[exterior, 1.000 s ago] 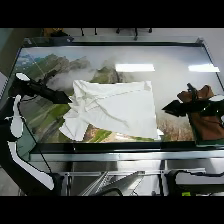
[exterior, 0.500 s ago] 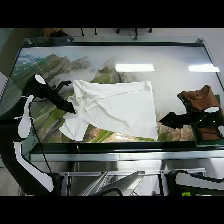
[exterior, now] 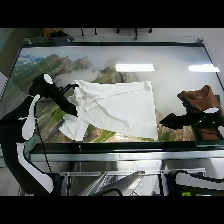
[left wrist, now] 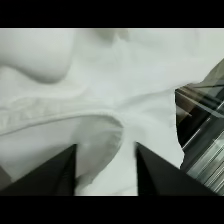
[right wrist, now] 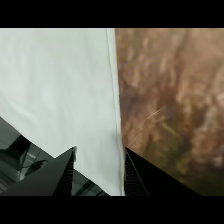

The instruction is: Fold the shirts.

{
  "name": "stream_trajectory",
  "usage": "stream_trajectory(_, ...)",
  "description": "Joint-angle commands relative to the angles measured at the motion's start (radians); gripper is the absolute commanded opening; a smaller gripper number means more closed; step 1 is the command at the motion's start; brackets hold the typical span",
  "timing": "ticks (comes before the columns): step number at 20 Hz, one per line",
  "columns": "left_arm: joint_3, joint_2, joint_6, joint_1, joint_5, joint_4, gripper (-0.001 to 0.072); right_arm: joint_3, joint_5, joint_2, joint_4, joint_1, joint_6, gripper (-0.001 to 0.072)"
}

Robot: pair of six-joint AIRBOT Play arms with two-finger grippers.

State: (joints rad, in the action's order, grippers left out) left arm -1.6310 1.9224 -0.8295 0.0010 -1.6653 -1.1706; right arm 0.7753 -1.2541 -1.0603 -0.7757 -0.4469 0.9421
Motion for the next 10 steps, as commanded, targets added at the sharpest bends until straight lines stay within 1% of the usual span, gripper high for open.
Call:
stream_trajectory(1, 0.0, -0.022, -0.002, -0.002, 0.012, -0.041, 0.0282, 0.0, 0.01, 0.0, -0.01, 0.0, 0.0, 0.0365)
stream_trajectory(3, 0.0, -0.006, -0.002, -0.001, 0.032, -0.04, 0.0281, -0.001, 0.039, 0.0, -0.01, 0.0, 0.0, 0.0364)
stream_trajectory(5, 0.0, 0.021, -0.003, -0.002, 0.019, -0.043, 0.0281, -0.001, 0.05, 0.0, -0.011, 0.0, 0.001, 0.0365)
stream_trajectory(7, 0.0, 0.033, -0.022, -0.002, 0.017, -0.097, 0.0279, -0.001, 0.05, 0.0, -0.011, 0.0, 0.002, 0.0365)
stream_trajectory(8, 0.0, 0.033, -0.028, -0.002, 0.019, -0.131, 0.0213, -0.002, 0.05, 0.0, -0.011, 0.0, 0.015, 0.0365)
stream_trajectory(9, 0.0, 0.033, -0.029, -0.002, 0.021, -0.146, 0.0172, -0.005, 0.05, 0.0, -0.011, 0.0, 0.024, 0.0366)
stream_trajectory(10, 0.0, 0.033, -0.03, -0.002, 0.024, -0.143, 0.017, -0.01, 0.05, -0.001, -0.011, 0.0, 0.026, 0.0366)
